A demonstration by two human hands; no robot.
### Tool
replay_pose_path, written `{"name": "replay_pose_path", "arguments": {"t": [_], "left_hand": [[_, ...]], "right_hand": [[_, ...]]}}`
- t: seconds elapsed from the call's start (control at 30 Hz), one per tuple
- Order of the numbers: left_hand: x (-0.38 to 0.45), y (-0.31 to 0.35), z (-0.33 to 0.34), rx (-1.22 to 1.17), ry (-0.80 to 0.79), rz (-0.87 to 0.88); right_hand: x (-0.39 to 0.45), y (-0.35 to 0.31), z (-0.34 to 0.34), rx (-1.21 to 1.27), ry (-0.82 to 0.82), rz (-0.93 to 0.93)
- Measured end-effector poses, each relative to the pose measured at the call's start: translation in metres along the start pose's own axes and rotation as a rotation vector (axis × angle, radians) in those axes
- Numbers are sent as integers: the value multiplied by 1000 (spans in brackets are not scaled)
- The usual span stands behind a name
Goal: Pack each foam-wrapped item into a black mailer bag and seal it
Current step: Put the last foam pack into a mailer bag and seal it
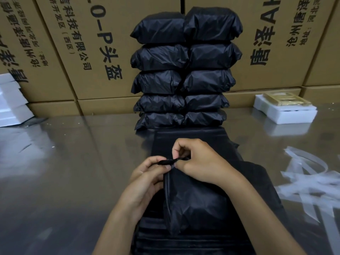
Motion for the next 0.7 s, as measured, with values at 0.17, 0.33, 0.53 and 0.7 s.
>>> {"name": "replay_pose_path", "arguments": {"t": [0.17, 0.33, 0.53, 0.7], "left_hand": [[0, 12, -1, 152, 44, 150], [0, 19, 0, 228, 21, 249], [0, 24, 7, 202, -83, 324], [1, 24, 6, 208, -104, 350]], "right_hand": [[-5, -4, -1, -34, -30, -76], [-7, -5, 2, 6, -90, -67], [-4, -1, -4, 132, -15, -38], [-6, -2, -3, 110, -90, -87]]}}
Point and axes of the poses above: each hand's wrist, its own x-axis towards the middle knuckle, its own z-axis out of the palm, y = z × x, the point moved 7 cm from there along x, towards the middle knuckle, and after that the axes turned 7 degrees about z, right-handed, at the moved point
